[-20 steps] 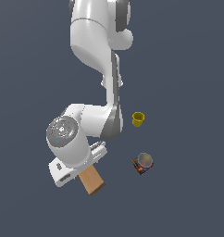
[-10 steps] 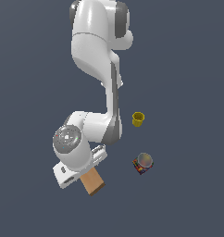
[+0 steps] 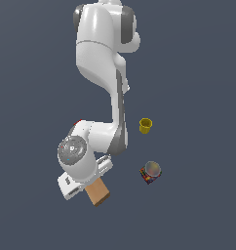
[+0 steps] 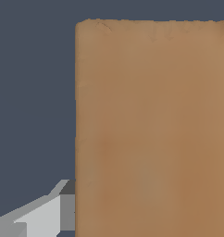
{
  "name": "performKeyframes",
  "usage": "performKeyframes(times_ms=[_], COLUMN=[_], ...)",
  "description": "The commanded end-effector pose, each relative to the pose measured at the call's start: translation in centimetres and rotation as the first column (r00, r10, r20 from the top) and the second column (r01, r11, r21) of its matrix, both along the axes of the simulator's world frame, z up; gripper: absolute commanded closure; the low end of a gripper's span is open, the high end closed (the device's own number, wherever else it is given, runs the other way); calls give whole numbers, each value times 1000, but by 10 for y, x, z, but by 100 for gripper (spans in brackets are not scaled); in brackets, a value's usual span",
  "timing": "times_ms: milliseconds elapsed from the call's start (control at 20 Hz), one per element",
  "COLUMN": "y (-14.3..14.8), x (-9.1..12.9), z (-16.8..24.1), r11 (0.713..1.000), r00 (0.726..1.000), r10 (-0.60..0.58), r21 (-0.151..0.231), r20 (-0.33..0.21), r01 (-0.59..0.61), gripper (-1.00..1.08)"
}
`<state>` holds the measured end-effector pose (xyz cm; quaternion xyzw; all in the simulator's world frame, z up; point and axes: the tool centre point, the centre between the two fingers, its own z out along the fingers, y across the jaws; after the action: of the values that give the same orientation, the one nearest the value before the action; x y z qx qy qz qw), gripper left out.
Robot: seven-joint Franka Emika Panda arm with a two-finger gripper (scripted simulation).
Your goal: Pick up a designated object from a clutter of objects.
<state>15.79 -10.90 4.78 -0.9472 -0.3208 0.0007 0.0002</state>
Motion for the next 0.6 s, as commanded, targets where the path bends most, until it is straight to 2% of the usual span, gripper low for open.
performKeyframes(times_ms=[0,550], y=[1,2], x=[1,0], z=[1,4], r11=[1000,1000], r00=[1000,1000], r10=[1,0], r21=[0,0], r20=[1,0], r01=[-1,0], gripper=[108,108])
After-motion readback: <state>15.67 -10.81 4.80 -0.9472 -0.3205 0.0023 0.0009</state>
